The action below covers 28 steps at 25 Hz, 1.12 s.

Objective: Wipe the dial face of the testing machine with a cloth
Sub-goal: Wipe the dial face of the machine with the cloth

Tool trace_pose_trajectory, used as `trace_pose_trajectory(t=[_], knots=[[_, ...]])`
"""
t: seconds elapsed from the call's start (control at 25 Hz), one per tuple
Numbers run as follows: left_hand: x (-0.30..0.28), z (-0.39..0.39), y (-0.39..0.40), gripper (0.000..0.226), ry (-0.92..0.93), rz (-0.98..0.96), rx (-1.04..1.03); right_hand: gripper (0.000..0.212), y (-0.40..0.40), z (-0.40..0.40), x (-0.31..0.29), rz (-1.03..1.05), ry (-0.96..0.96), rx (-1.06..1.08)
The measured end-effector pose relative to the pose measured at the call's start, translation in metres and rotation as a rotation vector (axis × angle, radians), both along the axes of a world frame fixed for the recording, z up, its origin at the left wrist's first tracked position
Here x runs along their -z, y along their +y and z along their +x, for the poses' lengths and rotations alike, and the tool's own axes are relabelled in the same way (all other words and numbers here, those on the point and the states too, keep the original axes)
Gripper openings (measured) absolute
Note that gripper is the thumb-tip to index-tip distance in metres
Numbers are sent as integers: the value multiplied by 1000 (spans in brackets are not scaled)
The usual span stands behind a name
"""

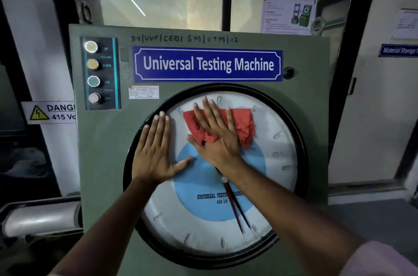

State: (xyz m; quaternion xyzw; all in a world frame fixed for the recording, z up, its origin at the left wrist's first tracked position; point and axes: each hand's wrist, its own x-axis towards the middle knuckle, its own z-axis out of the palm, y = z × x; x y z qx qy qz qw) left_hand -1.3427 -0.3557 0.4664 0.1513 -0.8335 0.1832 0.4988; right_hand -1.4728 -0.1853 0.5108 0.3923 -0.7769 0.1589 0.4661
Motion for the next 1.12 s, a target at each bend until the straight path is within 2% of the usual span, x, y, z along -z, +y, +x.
trace_pose_trajectory(t=[0.16, 0.24, 0.4, 0.6, 0.8, 1.0, 1.12], knots=[[-1, 2, 0, 127, -30, 16, 12, 89, 29, 4, 53, 127, 51, -22], [0, 0, -1, 128, -15, 15, -1, 86, 30, 0, 44, 142, 82, -10], [1, 0, -1, 130, -4, 16, -2, 83, 1, 0, -14, 53, 34, -17], [-1, 0, -1, 129, -13, 18, 11, 82, 35, -6, 24, 179, 128, -46], [2, 1, -3, 140, -10, 21, 34, 80, -3, 3, -9, 4, 0, -19], [-6, -2, -2, 141, -3, 22, 36, 79, 24, -16, 16, 9, 63, -13], [0, 0, 0, 140, -2, 27, 24, 78, -4, 1, -5, -138, -85, 19]])
